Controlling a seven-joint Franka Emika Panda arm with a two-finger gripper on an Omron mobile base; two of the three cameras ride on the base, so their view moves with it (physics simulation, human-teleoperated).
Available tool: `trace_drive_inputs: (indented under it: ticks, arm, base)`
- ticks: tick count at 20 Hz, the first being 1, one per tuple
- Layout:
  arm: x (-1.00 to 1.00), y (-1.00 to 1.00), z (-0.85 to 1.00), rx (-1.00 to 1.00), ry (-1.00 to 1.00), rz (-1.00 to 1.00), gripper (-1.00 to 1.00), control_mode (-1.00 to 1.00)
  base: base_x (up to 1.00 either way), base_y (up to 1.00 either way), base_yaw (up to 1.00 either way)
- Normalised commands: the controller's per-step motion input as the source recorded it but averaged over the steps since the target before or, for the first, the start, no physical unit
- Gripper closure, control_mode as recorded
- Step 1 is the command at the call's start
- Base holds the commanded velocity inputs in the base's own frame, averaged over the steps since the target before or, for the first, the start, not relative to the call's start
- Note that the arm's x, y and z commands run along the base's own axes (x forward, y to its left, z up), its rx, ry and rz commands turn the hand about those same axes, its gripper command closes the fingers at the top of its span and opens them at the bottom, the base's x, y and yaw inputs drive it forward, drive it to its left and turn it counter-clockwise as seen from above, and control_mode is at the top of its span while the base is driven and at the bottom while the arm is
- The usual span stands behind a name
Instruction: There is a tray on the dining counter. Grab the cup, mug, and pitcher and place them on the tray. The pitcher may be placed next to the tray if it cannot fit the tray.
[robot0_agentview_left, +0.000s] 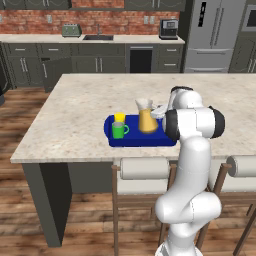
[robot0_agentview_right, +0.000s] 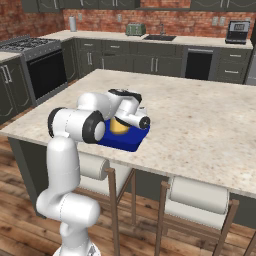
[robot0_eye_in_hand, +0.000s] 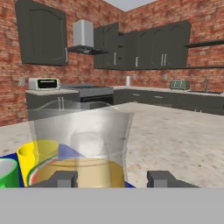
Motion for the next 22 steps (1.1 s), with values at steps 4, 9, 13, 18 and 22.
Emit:
trace_drive_inputs:
  ticks: [4, 9, 13, 18, 22]
  arm:
    - [0.0, 0.0, 0.0, 0.0, 0.0, 0.0, -1.0, -1.0]
    - [-0.01, -0.04, 0.0, 0.0, 0.0, 0.0, -1.0, -1.0]
    - [-0.04, -0.15, 0.0, 0.0, 0.0, 0.01, -1.0, -1.0]
    - [-0.1, -0.25, 0.0, 0.0, 0.0, 0.05, -1.0, -1.0]
    - [-0.1, -0.1, 0.0, 0.0, 0.04, 0.04, -1.0, -1.0]
  base:
    - [0.0, 0.0, 0.0]
    - [0.0, 0.0, 0.0]
    - [0.0, 0.0, 0.0]
    - [0.0, 0.0, 0.0]
    - [0.0, 0.0, 0.0]
